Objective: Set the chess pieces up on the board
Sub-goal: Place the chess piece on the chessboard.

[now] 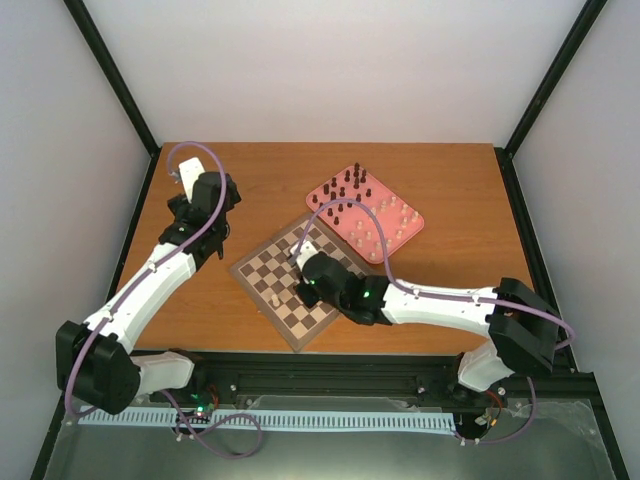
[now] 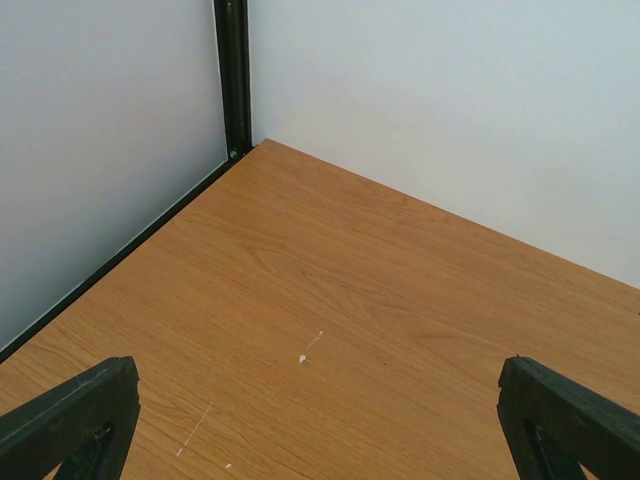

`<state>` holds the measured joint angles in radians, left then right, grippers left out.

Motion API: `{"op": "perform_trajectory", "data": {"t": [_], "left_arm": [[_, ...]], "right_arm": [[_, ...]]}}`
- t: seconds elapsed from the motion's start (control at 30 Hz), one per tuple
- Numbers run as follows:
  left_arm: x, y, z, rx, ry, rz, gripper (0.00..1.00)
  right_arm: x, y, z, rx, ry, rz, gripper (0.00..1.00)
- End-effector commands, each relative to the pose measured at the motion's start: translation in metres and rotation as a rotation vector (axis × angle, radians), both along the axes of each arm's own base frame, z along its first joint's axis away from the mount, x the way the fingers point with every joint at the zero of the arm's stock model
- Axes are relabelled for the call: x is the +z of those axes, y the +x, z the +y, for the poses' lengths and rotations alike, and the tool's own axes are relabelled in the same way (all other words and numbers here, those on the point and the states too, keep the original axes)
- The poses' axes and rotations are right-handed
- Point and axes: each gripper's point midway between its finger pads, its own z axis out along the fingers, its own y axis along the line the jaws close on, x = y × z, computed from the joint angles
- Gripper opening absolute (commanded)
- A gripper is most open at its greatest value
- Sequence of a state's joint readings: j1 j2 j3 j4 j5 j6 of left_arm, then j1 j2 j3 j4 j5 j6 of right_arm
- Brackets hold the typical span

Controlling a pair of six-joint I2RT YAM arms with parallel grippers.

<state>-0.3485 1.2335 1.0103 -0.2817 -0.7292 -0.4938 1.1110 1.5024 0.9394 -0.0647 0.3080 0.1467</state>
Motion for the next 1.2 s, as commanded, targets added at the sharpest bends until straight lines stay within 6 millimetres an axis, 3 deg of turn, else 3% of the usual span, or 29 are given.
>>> {"op": "perform_trajectory", "data": {"t": [0.0,0.33,0.63,1.17], "left_arm": [[0.015,0.001,0.0,-0.007,-0.018,-0.046,1.0],[0.011,0.006,-0.003,-0.015,-0.013,-0.034,1.0],[0.008,0.008,-0.005,-0.022,-0.015,-0.027,1.0],[0.004,0.01,-0.004,-0.015,-0.007,-0.015,1.0]], "right_arm": [[0.014,-0.009,0.013,-0.001,0.043,-0.056,0.03],[-0.017,-0.044,0.05,0.024,-0.014,-0.093,0.03],[-0.019,-0.049,0.052,0.028,0.046,-0.088,0.03],[-0.047,-0.061,0.065,0.044,-0.006,-0.074,0.03]]}}
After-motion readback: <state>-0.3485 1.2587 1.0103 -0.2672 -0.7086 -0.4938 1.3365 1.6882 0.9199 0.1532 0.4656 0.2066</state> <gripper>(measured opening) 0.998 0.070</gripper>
